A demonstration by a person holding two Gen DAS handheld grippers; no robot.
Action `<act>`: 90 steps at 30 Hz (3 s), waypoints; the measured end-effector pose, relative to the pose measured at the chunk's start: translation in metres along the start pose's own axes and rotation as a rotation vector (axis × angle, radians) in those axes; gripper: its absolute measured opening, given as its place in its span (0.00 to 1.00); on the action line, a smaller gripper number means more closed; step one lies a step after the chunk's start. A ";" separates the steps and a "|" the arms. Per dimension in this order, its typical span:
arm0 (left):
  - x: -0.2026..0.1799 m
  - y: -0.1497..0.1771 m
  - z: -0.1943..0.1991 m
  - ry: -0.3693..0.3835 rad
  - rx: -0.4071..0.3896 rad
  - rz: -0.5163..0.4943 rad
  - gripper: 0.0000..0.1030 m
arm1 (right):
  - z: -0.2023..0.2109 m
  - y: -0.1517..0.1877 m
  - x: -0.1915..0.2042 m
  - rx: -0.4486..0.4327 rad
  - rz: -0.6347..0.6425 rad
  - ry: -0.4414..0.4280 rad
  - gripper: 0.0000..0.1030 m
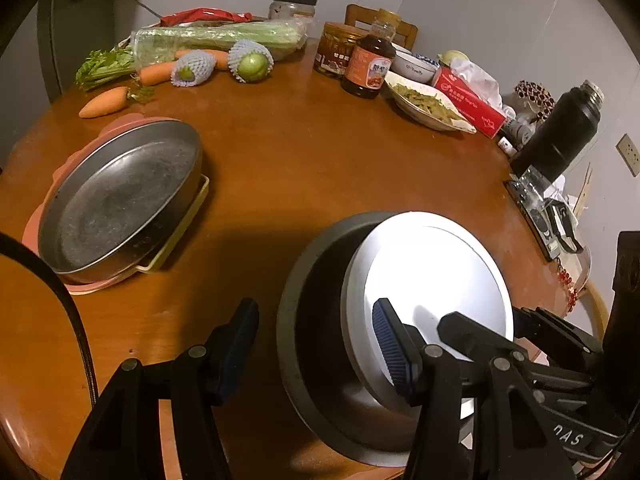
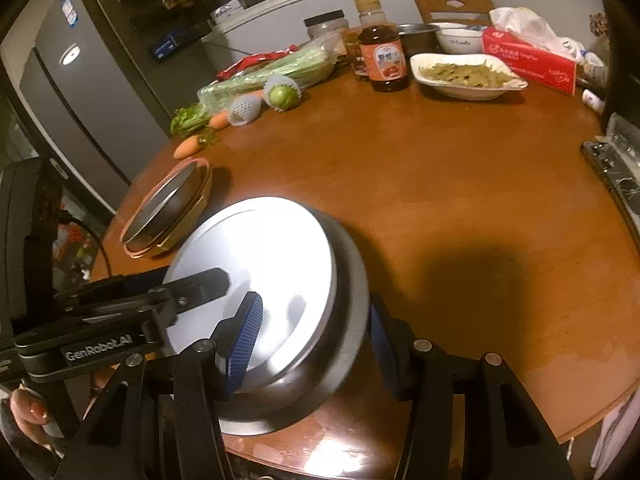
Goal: Organize plates and bowls
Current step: 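Carry the second bowl toward the plate stack with the left gripper, then lower the second bowl onto the stack and open the left gripper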
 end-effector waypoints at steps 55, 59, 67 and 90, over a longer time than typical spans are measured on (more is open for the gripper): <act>0.111 -0.056 0.110 -0.148 -0.200 0.052 0.51 | 0.000 -0.082 0.163 -0.198 0.259 -0.026 0.44; 0.125 -0.065 0.113 -0.148 -0.206 0.068 0.51 | -0.009 -0.095 0.177 -0.196 0.270 -0.033 0.43; 0.143 -0.073 0.107 -0.154 -0.195 0.080 0.51 | -0.022 -0.107 0.190 -0.193 0.283 -0.035 0.44; 0.164 -0.073 0.070 -0.160 -0.138 0.103 0.51 | -0.069 -0.103 0.184 -0.110 0.283 -0.025 0.43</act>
Point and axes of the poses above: each gripper's, at about its wrist camera, not at the fingertips, and z roughly against the way its jaws point, x to its left, y to its underside, the point moved 7 cm from there along -z, roughly the way its jaws point, and after that the axes turned 10 degrees about y, right-handed, at the moved point
